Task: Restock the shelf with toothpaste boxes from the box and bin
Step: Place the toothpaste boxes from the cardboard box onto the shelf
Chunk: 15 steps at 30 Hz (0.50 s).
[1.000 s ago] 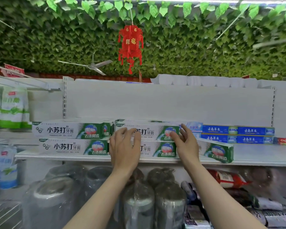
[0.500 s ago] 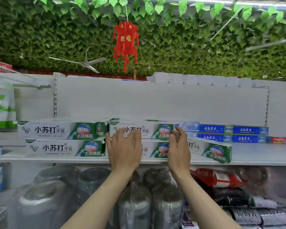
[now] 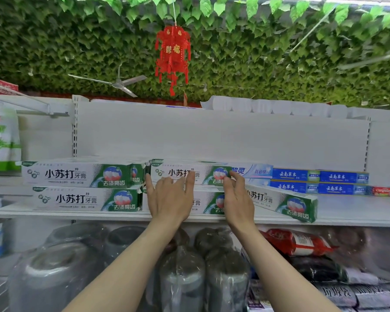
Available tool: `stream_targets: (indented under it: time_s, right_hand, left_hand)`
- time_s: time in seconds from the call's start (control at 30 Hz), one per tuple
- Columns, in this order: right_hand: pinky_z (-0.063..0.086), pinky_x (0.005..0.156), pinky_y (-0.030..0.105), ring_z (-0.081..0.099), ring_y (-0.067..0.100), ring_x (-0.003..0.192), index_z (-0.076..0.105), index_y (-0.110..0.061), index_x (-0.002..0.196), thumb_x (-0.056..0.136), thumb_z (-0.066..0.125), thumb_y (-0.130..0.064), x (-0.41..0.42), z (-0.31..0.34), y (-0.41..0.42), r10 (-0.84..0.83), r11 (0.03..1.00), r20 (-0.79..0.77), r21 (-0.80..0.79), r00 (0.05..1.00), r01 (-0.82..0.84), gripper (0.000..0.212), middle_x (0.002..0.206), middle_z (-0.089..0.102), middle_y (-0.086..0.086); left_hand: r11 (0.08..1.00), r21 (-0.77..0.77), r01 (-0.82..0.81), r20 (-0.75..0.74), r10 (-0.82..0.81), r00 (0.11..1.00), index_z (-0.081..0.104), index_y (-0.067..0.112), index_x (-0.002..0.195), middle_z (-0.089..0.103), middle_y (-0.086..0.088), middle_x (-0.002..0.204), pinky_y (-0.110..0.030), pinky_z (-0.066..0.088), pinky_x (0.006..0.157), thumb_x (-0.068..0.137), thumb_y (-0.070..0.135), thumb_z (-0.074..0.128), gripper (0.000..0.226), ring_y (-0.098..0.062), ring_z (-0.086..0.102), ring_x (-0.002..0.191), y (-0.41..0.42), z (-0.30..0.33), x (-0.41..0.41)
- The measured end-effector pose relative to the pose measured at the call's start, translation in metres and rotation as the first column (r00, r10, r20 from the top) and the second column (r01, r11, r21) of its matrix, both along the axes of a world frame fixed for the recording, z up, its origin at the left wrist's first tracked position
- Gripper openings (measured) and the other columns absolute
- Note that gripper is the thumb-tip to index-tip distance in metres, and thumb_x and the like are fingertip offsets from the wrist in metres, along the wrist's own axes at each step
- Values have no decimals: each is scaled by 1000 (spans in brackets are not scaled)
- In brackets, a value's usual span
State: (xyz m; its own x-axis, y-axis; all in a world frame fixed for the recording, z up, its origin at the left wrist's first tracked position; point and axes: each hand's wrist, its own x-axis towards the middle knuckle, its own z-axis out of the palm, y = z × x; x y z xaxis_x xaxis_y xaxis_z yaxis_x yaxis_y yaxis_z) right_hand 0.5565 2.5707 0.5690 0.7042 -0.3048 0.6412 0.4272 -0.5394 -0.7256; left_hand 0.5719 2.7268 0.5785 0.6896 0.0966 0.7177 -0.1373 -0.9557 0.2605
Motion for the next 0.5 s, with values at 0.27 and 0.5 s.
stream_targets:
  time_s: [0.27, 0.5]
  right_hand:
    - [41, 105, 47, 55, 21, 120, 43, -33, 138, 85, 27, -64, -14, 7, -11, 53, 989, 45, 134, 998, -58, 63, 130, 62, -4]
    - [37, 104, 26, 53, 13, 124, 49, -30, 135, 101, 46, -45, -41, 7, -56, -86, 967, 214, 252, 973, 30, 37, 130, 60, -11]
  left_hand:
    - [977, -140, 158, 109, -144, 984, 67, 26, 123, 64, -6, 131, -49, 2, 124, 85, 69, -23, 107, -28, 39, 142, -21, 13, -13]
    - [430, -589, 684, 274, -690, 670, 62, 24, 110, 51, 11, 111, -38, 42, 103, 101, 62, 18, 58, -13, 49, 115, -102, 19, -47]
